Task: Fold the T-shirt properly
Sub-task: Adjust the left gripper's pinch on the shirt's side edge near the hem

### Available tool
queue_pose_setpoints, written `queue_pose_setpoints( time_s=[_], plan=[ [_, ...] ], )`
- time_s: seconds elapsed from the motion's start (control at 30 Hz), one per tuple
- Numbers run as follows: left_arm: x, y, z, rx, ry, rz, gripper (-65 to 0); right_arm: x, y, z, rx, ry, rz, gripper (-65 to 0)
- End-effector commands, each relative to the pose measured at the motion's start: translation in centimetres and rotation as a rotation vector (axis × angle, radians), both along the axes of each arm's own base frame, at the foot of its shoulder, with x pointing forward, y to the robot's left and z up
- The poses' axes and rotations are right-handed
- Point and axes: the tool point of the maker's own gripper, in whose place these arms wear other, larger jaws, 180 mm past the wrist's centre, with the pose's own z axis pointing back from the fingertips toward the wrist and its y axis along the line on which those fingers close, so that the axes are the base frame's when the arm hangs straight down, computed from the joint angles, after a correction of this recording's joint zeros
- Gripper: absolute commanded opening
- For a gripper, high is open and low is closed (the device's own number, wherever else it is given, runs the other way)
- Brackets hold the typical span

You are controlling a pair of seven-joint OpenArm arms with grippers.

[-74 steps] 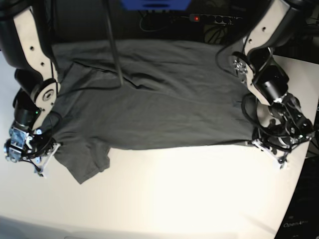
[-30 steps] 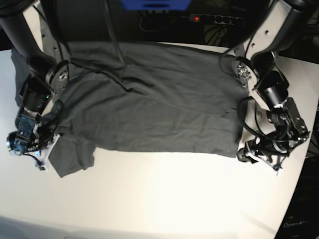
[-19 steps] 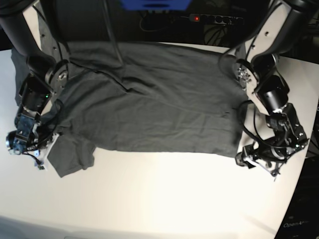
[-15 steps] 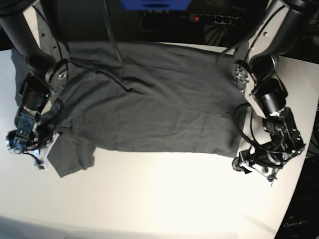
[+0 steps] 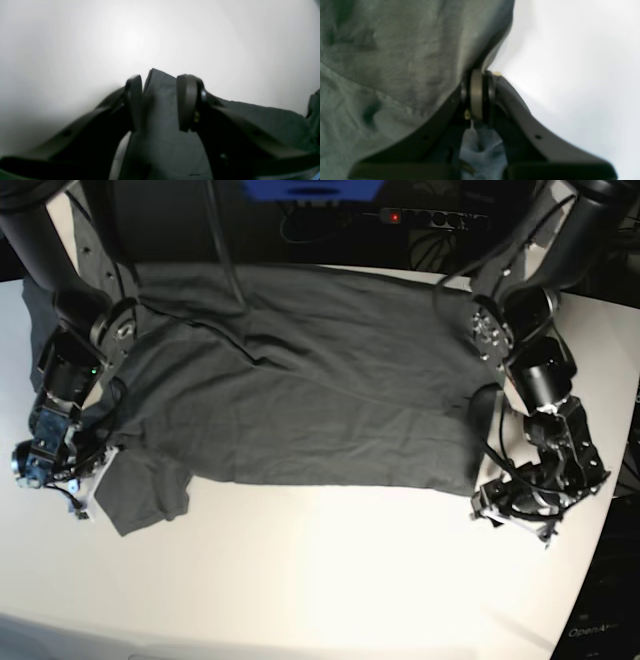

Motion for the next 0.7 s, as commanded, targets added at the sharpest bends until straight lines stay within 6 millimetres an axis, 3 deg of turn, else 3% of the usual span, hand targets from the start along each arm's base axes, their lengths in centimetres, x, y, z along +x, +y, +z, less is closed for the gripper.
queue_pose_setpoints(
  time_s=[0.0, 0.1, 0.27, 0.5, 0.67],
  plan=[
    [1.8, -0.9, 1.9, 0.009, -0.056, -0.036, -42.5, 1.1, -0.8, 1.5, -0.019, -0.037, -0.007, -64.0],
    [1.9, -2.4, 0.8, 0.023, -0.021, -0.071, -42.5, 1.2, -0.8, 1.5, -0.017, -0.037, -0.006, -64.0],
    [1.5, -3.1, -1.1, 0.017, 0.018, -0.062, -42.5, 1.1, -0.7, 1.4, -0.016, -0.035, -0.005, -64.0],
    [1.2, -0.2, -0.5, 0.049, 0.038, -0.040, -42.5, 1.1, -0.8, 1.5, -0.019, -0.035, -0.007, -64.1],
    [1.1, 0.3, -0.3, 0.059, 0.056, -0.045, -42.5, 1.1, -0.7, 1.4, -0.015, -0.035, -0.007, -64.1]
  ],
)
